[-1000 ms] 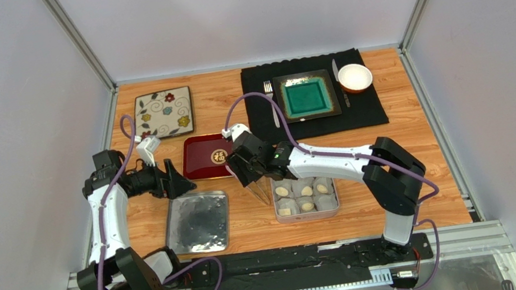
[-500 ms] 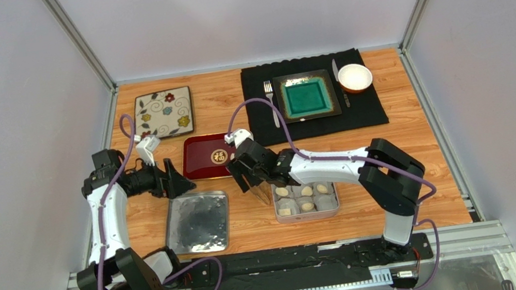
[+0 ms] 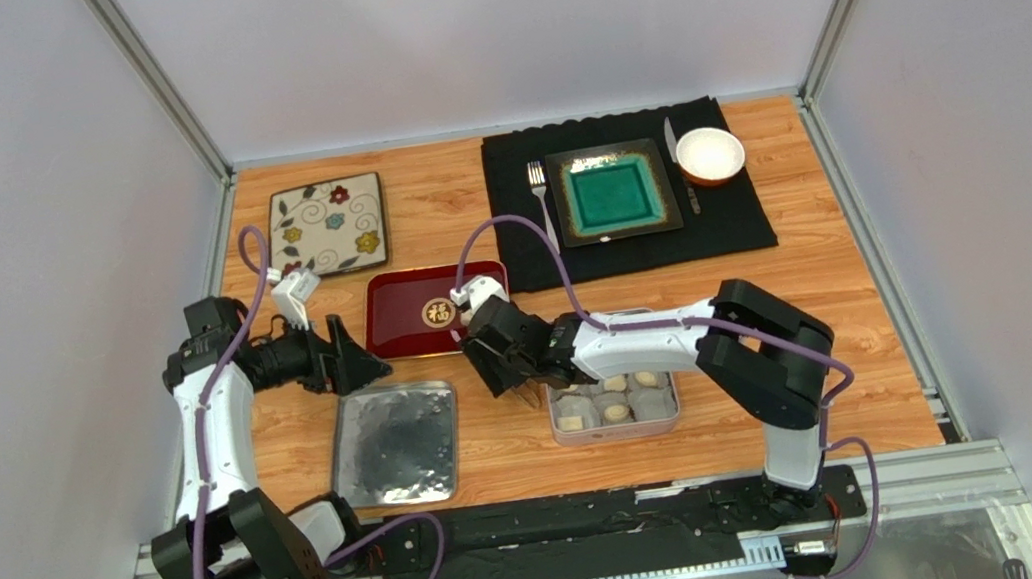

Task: Pack the chocolate
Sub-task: Pick up the clamp from the center of the board.

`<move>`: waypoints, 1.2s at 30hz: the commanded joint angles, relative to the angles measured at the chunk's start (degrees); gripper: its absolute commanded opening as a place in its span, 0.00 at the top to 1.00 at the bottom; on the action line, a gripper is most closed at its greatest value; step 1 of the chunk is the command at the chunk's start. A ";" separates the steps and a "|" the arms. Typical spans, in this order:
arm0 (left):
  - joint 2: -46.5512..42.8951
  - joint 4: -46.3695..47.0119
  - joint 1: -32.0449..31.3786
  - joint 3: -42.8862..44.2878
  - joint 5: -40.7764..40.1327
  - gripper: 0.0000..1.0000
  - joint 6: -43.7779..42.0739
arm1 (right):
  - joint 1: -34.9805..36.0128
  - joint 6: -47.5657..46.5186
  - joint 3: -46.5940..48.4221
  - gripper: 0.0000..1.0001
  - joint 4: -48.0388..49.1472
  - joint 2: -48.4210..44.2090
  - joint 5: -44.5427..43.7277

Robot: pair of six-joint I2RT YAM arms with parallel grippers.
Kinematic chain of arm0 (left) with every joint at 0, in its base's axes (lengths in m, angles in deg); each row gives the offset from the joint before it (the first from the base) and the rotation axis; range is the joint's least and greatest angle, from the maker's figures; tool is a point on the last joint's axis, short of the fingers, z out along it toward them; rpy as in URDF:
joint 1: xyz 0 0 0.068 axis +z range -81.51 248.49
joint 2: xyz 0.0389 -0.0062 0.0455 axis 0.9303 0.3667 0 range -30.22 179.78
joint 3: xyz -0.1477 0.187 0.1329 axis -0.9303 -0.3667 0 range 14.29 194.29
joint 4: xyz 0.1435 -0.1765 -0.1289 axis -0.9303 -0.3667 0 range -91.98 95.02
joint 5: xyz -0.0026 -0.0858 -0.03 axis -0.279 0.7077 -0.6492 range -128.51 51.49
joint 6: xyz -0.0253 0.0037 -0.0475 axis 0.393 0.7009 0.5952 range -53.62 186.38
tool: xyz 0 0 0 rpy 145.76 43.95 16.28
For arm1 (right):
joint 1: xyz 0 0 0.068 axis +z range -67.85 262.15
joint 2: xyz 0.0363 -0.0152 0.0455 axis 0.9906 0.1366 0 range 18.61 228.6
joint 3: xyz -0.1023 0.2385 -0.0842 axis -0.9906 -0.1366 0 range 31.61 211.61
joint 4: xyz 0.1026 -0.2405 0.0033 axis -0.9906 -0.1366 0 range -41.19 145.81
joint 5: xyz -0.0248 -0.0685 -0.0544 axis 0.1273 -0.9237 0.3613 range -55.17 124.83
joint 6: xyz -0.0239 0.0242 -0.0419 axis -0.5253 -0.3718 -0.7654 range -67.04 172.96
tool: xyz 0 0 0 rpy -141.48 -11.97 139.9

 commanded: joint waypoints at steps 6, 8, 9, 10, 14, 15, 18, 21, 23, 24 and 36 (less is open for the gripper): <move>0.04 0.66 0.43 2.00 3.19 0.01 -1.11 | 0.94 2.33 -4.37 0.63 5.89 -1.77 -4.65; 0.22 0.84 0.51 1.65 4.16 0.01 -1.29 | 1.03 2.15 -4.81 0.67 6.86 -2.83 -3.95; 0.22 1.01 0.51 1.56 5.73 0.01 -1.20 | 0.94 1.81 -4.81 0.68 7.12 -3.97 -3.69; 0.22 1.88 0.51 0.86 6.44 0.01 -1.11 | 0.94 1.63 -4.64 0.70 6.69 -4.50 -3.25; 0.22 5.40 -0.45 -0.81 9.78 0.01 -0.67 | 0.94 0.93 -3.93 0.73 5.63 -8.89 2.10; 0.04 5.93 -0.63 -0.99 10.57 0.01 -1.02 | 0.94 0.66 -3.85 0.73 5.02 -9.86 6.29; -1.27 3.75 -1.77 -0.90 16.36 0.01 -8.29 | 0.68 0.31 -2.36 0.73 3.09 -12.76 18.48; -1.98 -8.34 -2.21 0.50 22.43 0.01 -28.81 | -0.45 0.13 -0.42 0.73 1.07 -14.08 32.19; -1.46 -24.94 -2.65 2.08 24.55 0.01 -50.80 | -1.86 0.66 0.98 0.74 0.10 -14.61 38.03; -1.28 -30.13 -3.26 2.43 24.56 0.01 -54.77 | -3.52 0.66 1.69 0.74 -1.39 -14.61 43.11; -9.01 -29.84 -10.56 -0.20 19.29 0.01 -57.45 | -5.03 -21.81 24.88 0.77 -36.18 -4.16 63.47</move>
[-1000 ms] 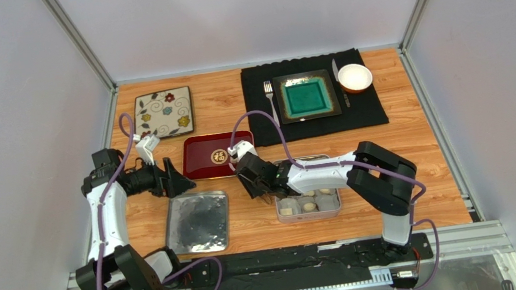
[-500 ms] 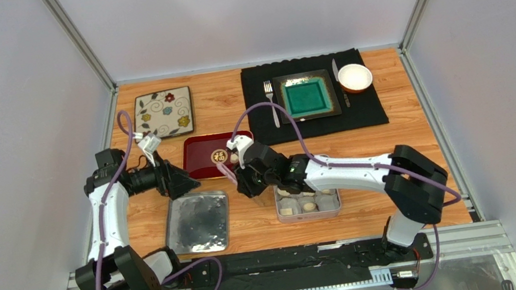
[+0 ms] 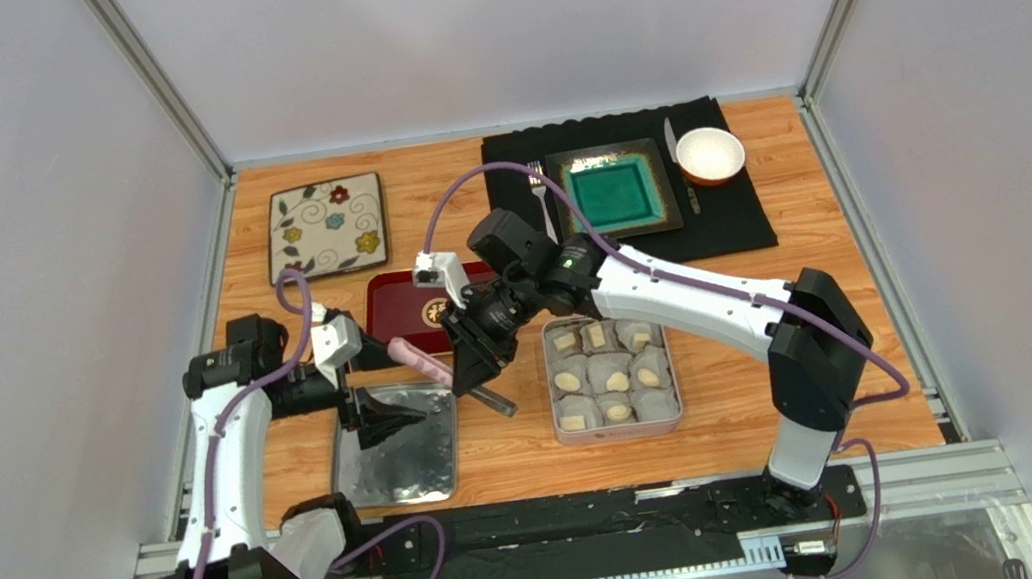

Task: Pack the chocolate
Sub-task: Pick up the clamp from the center of the board.

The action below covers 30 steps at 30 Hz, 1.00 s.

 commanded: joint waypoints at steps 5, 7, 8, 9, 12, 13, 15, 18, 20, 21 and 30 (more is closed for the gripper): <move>-1.97 -8.42 -0.24 5.53 -1.47 0.01 -4.24 | 1.37 -14.73 6.59 0.79 -21.00 2.78 6.36; -1.62 -7.89 -0.24 6.58 -1.91 0.01 -3.01 | 1.37 -15.26 5.71 0.79 -21.71 2.43 5.74; -1.36 -7.97 -0.24 6.59 -1.56 0.01 -3.18 | 1.46 -15.26 5.36 0.79 -21.54 2.25 5.57; -1.18 -8.76 -0.24 6.24 -1.12 0.01 -3.79 | 1.63 -15.26 4.92 0.79 -20.40 1.90 5.13; -0.39 -8.77 -0.59 5.62 0.72 0.01 -1.43 | 1.72 -15.00 4.82 0.79 -18.82 1.37 3.82; 0.22 -8.77 -1.81 5.71 0.81 0.02 0.41 | 1.72 -15.00 5.17 0.79 -18.72 1.46 3.55; 0.84 -8.77 -3.58 5.62 -0.06 0.05 1.91 | 1.72 -15.17 7.10 0.80 -18.63 2.25 3.20; 1.63 -8.77 -6.13 6.05 -0.68 0.12 4.64 | 1.72 -15.70 10.36 0.80 -19.60 3.74 3.72; 2.16 -8.77 -7.36 6.49 -0.94 0.20 6.92 | 1.72 -16.40 11.41 0.80 -19.95 4.53 3.72; 2.42 -8.77 -7.97 6.93 -1.38 0.37 7.54 | 1.81 -16.58 12.20 0.80 -20.21 5.14 3.29; 5.24 -8.77 -9.03 7.90 -3.49 0.90 10.53 | 1.11 -17.72 14.32 0.81 -21.10 6.03 3.90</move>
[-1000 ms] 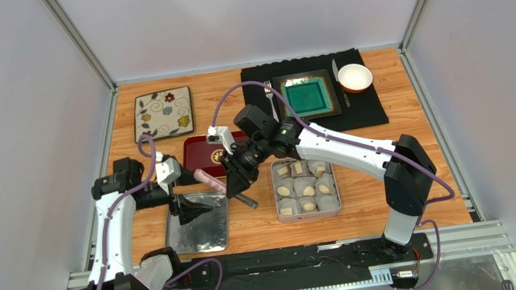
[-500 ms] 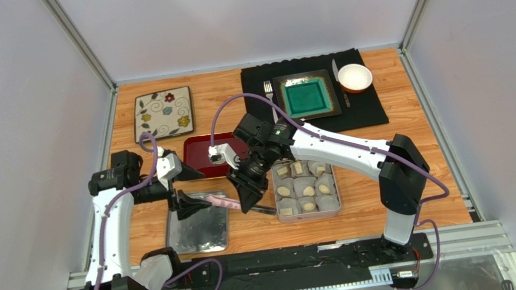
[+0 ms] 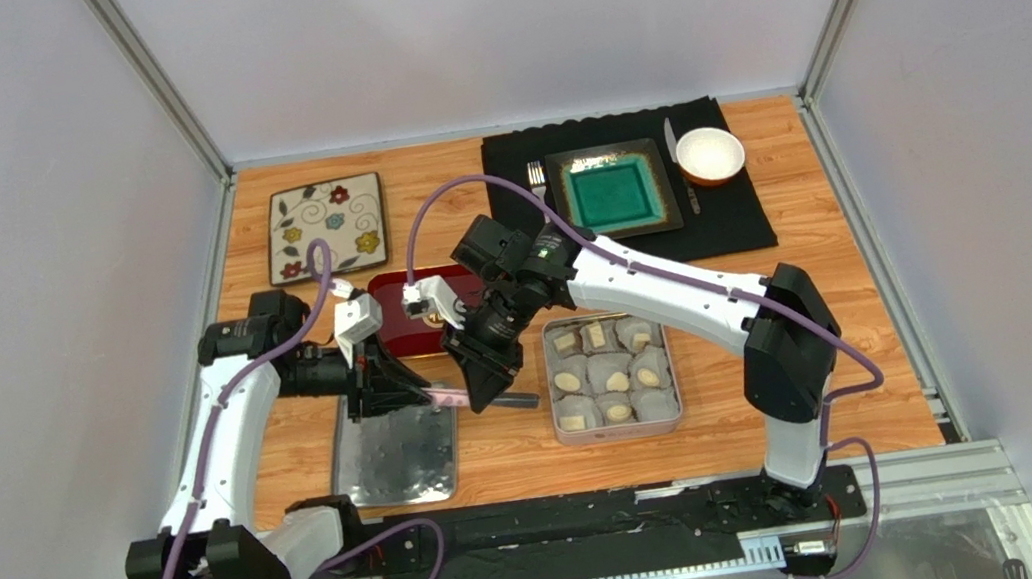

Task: Pack the chocolate
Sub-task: Pick up the clamp from the center of the board.

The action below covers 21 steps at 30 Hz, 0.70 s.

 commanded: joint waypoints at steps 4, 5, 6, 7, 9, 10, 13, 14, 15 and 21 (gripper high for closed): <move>0.39 -7.13 -0.38 2.09 -0.24 0.92 0.81 | -1.08 -0.04 4.31 0.82 0.24 0.46 1.69; 0.21 -7.21 -0.38 2.00 -0.33 0.92 0.89 | -1.52 -0.04 4.92 0.82 0.24 0.63 1.87; 0.12 -7.21 -0.29 1.83 -0.50 0.93 0.81 | -1.87 -0.04 5.19 0.83 0.32 0.81 2.22; -0.05 -7.13 -0.38 1.74 -0.42 0.95 0.63 | -2.13 0.04 5.54 0.83 0.50 0.81 2.48; -0.05 -7.21 -0.38 1.74 -0.50 1.00 0.37 | -3.01 1.18 5.98 0.83 1.81 0.98 2.48; 0.12 -7.21 -0.38 1.82 -0.24 1.00 0.54 | -3.36 1.88 5.90 0.82 2.60 0.72 2.40; 1.61 -7.13 -0.29 2.35 1.51 1.00 1.07 | -5.21 6.97 2.04 0.64 10.49 -2.78 0.38; 2.23 -7.13 -0.20 2.70 3.69 1.00 1.42 | -6.69 8.82 -0.41 0.60 13.65 -4.36 -0.06; 3.10 -7.13 0.06 3.31 5.28 1.00 2.21 | -7.66 13.01 -5.74 0.54 21.34 -6.55 -1.28; 12.15 -6.87 10.42 10.15 28.13 1.00 9.13 | -14.87 24.21 -30.46 0.20 54.49 -27.21 -15.22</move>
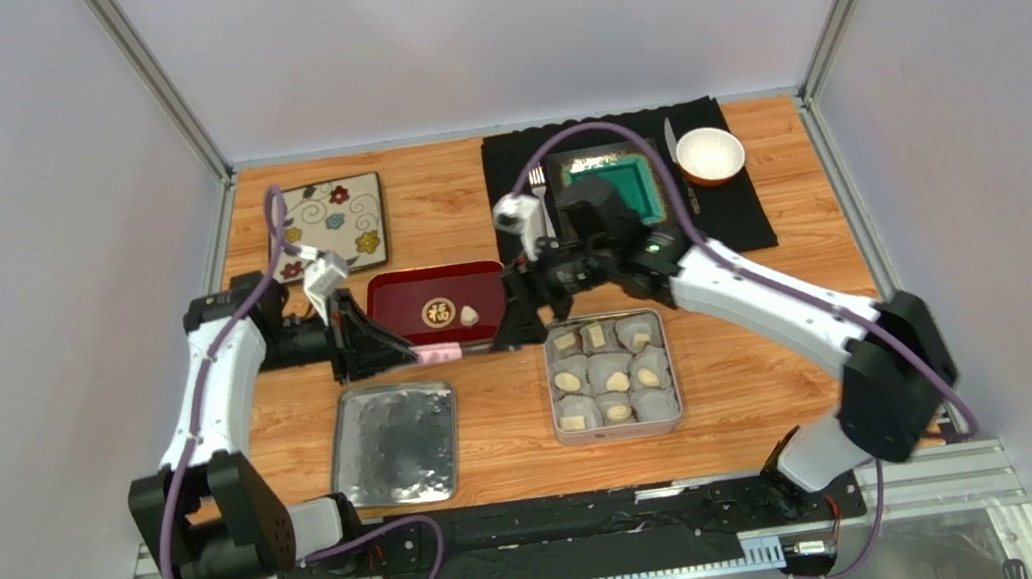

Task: Pack the chocolate
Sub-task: Pick up the clamp from the center of the board.

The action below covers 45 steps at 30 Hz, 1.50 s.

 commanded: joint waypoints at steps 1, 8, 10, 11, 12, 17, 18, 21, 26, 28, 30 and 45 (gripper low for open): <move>5.97 -7.69 6.17 9.20 22.36 1.00 6.51 | -4.19 9.96 -14.93 0.16 29.97 -16.52 -13.62; 5.73 -7.69 6.00 14.59 22.36 1.00 9.85 | -7.09 23.14 -26.21 0.07 50.69 -17.54 -12.94; 5.02 -7.69 6.00 14.24 22.36 1.00 10.03 | -7.01 27.70 -28.85 0.06 57.82 -15.61 -11.80; 4.67 -7.61 6.00 13.80 22.36 1.00 9.77 | -7.09 32.68 -31.21 0.06 66.47 -14.47 -11.10; 4.32 -7.61 6.00 13.71 22.36 1.00 9.77 | -7.01 35.00 -32.11 0.05 70.82 -11.76 -9.96; 4.49 -7.52 6.08 14.67 22.44 1.00 11.35 | -6.92 47.03 -33.61 0.05 92.00 -2.43 -7.67; 4.41 -7.52 6.08 14.68 22.36 1.00 11.61 | -6.83 48.89 -33.09 0.07 95.01 0.54 -6.71; 3.97 -7.43 6.17 14.15 22.27 1.00 11.53 | -6.04 53.63 -31.34 0.16 104.69 4.78 -6.43; 4.06 -7.25 6.26 13.01 22.36 1.00 11.88 | -2.71 52.60 -27.46 0.29 105.85 8.31 -5.73; 3.97 -7.17 6.35 12.66 22.36 1.00 11.88 | -1.39 50.67 -26.85 0.32 105.41 8.31 -6.08; 3.97 -7.17 6.35 12.57 22.36 1.00 12.05 | -0.51 49.53 -26.67 0.34 105.24 8.05 -6.87; 4.67 -7.25 8.89 13.18 22.36 1.00 13.99 | 5.47 43.37 -30.09 0.38 102.68 6.20 -12.76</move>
